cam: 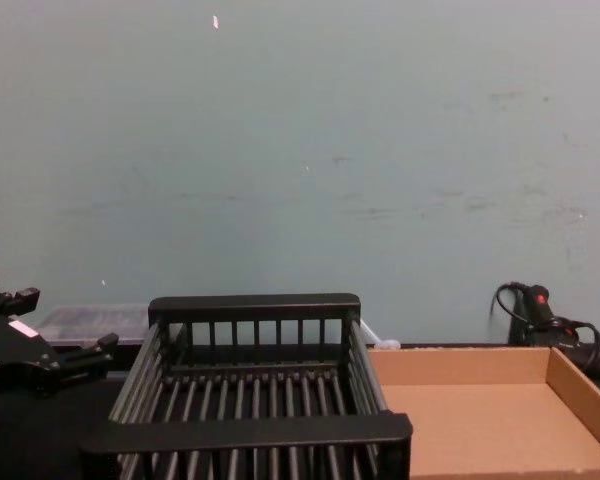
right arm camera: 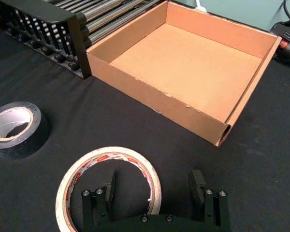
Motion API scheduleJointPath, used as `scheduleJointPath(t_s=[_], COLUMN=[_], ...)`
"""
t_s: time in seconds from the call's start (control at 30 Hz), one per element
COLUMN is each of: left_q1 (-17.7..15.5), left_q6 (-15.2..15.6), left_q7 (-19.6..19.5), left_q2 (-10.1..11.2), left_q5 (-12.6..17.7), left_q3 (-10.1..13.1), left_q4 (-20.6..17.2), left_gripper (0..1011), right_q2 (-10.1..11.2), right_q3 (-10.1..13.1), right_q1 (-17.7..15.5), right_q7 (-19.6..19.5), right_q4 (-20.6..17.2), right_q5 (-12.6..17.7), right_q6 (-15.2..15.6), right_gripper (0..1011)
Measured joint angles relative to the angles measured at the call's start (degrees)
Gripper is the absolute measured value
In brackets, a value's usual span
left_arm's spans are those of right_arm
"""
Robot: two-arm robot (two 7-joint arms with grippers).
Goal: Pick up the white tape and place it into the black box , Pick up the silver tape and place it into the brown box.
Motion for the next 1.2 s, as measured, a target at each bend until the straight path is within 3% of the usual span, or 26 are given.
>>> scheduleJointPath(t_s=[1.07,1.2], left_q1=[0.00,0.00], left_q6=[0.00,0.00], left_q7=[0.00,0.00], left_q2=[0.00,0.00], left_q5=[0.00,0.00], left_q3=[0.00,0.00], left_q4=[0.00,0.00], left_gripper=[1001,1001], right_q2=[-0.05,-0.05], right_q3=[-0.15,-0.15], right_q1=[0.01,0.01], right_q7=[0.22,0.21], right_q4=[0.40,0.39], right_q5=[0.37,0.37], right_q6=[-0.21,-0.21], right_gripper=[1003,916])
